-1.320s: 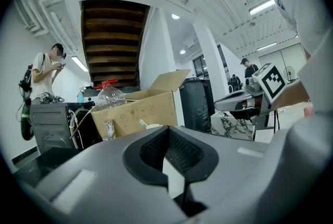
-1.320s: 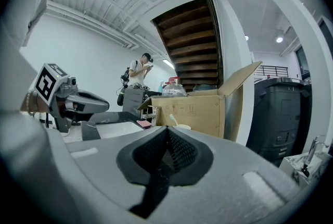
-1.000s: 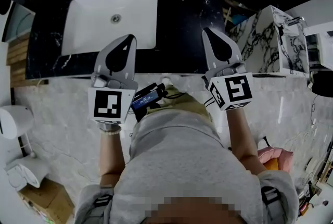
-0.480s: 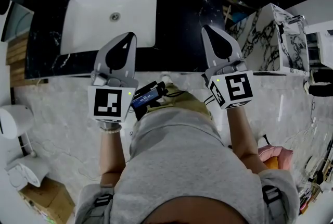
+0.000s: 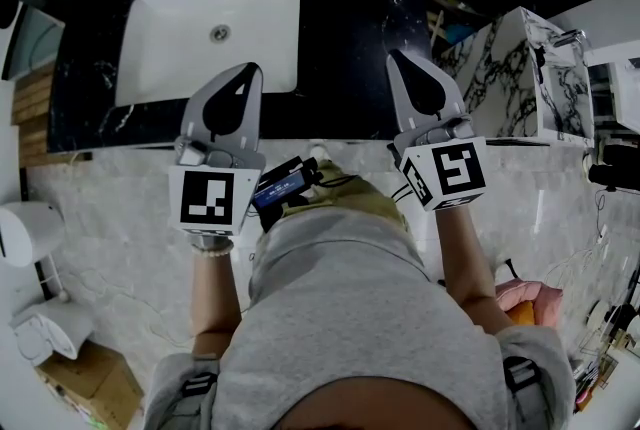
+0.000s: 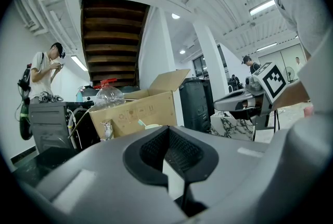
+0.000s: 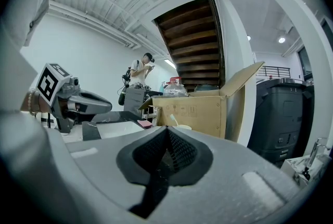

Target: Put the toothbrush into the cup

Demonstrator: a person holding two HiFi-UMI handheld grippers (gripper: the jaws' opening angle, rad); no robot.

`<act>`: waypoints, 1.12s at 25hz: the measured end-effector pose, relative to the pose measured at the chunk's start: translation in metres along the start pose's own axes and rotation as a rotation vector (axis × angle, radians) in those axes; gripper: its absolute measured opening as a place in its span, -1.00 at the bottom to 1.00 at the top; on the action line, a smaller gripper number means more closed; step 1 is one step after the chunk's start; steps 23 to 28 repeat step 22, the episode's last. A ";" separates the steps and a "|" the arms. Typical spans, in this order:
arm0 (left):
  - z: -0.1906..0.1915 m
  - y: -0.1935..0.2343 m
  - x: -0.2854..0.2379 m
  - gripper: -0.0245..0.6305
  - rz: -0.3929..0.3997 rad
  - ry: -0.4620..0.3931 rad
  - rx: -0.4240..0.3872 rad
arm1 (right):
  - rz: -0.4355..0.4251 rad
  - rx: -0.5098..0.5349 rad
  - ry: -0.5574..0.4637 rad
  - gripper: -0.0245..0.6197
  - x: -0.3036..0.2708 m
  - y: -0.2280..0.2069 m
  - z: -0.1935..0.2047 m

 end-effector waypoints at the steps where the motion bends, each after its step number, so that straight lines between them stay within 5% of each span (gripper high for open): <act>1: 0.000 0.000 0.000 -0.89 0.001 0.001 0.000 | 0.001 0.000 0.001 -0.95 0.000 0.000 0.000; 28: 0.000 0.002 -0.001 -0.89 0.005 -0.010 -0.007 | 0.008 0.002 0.010 -0.95 0.000 0.001 0.003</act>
Point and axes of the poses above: the fingertips, and each gripper's own axes: x backward along the fingers, y to its left, z out of its underside, the point moved 3 cm from there along x, backward along the fingers, and after that the axes turned 12 degrees about -x, right-handed, at the moved point
